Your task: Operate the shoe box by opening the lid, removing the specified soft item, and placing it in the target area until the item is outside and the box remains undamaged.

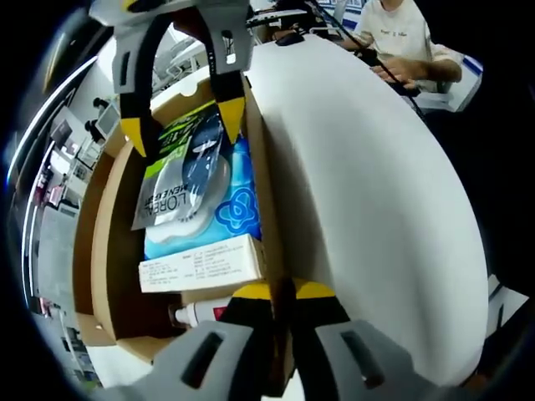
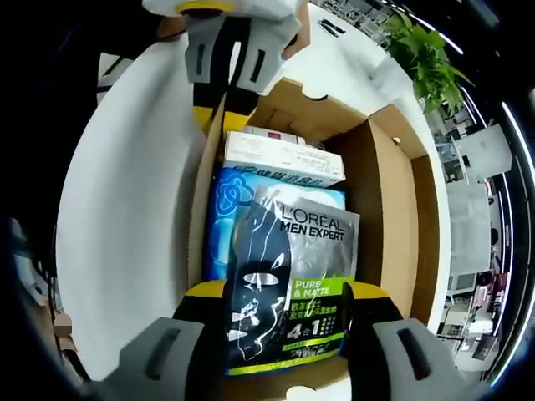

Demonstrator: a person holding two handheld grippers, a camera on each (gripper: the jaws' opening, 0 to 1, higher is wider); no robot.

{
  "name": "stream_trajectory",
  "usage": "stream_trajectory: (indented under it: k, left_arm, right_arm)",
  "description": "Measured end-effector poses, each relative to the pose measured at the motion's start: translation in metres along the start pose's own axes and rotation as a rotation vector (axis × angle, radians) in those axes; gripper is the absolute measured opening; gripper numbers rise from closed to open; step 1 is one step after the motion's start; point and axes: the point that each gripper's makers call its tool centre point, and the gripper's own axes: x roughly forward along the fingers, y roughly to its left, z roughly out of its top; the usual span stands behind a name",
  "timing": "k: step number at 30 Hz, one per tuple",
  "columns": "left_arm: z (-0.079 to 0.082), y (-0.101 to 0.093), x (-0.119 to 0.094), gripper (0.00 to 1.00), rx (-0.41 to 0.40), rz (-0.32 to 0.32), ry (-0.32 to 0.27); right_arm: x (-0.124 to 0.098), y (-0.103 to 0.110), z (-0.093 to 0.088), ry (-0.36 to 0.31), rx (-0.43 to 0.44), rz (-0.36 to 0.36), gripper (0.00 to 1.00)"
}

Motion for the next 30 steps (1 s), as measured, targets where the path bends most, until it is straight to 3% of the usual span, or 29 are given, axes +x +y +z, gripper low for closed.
stream_trajectory:
  k: [8,12,23,30]
  left_arm:
    - [-0.001,0.000,0.000,0.04,0.003,0.001,0.001]
    - [-0.001,0.000,0.001,0.04,0.004,0.002,0.001]
    - [-0.002,0.001,0.001,0.04,0.003,0.000,-0.001]
    - [-0.002,0.002,0.002,0.04,0.004,-0.001,0.000]
  right_arm:
    - [-0.012,-0.010,-0.005,0.057,-0.036,-0.135,0.55]
    - [-0.016,-0.011,-0.005,0.047,-0.028,-0.178,0.55]
    - [-0.044,-0.034,-0.001,0.024,-0.027,-0.386,0.55]
    - [-0.056,-0.046,0.005,0.041,-0.097,-0.472,0.51]
